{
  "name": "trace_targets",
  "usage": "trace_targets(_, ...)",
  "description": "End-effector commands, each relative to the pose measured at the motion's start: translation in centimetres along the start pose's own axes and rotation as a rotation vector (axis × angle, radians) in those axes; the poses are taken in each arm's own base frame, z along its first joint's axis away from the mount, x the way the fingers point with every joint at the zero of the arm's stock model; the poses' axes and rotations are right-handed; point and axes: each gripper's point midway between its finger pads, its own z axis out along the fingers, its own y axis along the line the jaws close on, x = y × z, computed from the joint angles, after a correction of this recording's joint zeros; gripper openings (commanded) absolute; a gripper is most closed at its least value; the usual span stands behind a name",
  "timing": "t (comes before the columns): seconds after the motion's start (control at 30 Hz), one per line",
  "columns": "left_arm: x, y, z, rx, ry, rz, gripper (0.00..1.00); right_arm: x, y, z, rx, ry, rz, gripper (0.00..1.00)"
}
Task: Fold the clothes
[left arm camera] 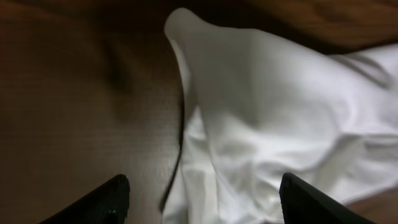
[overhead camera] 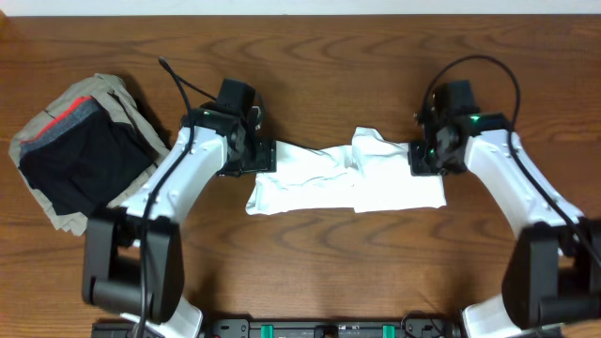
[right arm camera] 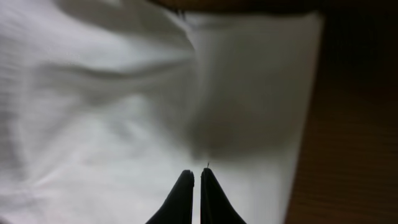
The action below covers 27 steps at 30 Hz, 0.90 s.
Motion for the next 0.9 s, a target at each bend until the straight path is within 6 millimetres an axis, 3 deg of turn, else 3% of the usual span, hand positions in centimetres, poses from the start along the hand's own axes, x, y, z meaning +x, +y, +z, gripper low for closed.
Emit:
trace_targets(0.0,1.2,-0.4,2.3,0.055,0.079,0.014,0.77,0.8,-0.5,1.6,0.014,0.046,-0.001,0.04)
trace_targets(0.3,3.2,-1.5,6.1,0.156,0.221,-0.018,0.74,0.6,-0.5,1.9,0.014,0.042,-0.002,0.04)
trace_targets(0.43,3.8,-3.4,5.9,0.269,0.257,-0.029,0.40,0.6,-0.5,1.9,0.014,0.042,-0.002,0.04)
trace_targets(0.47,3.8,-3.8,5.7,0.292,0.261,-0.028,0.21,0.6,-0.5,1.9,0.013,0.042,-0.002,0.04)
trace_targets(0.5,3.9,-4.0,5.6,0.305,0.267,-0.030,0.10,0.6,-0.4,1.9,0.011,0.042,-0.002,0.04)
trace_targets(0.6,4.5,-3.9,5.1,0.307,0.284,-0.005,0.06,0.6,-0.4,1.9,0.011,0.042,-0.002,0.03)
trace_targets(0.67,4.8,-2.6,4.5,0.249,0.291,-0.010,0.06,0.5,-0.4,1.9,0.011,0.038,-0.002,0.02)
trace_targets(0.87,4.2,4.9,0.9,-0.060,0.218,-0.064,0.06,-0.6,-0.9,0.9,0.010,-0.003,0.012,0.02)
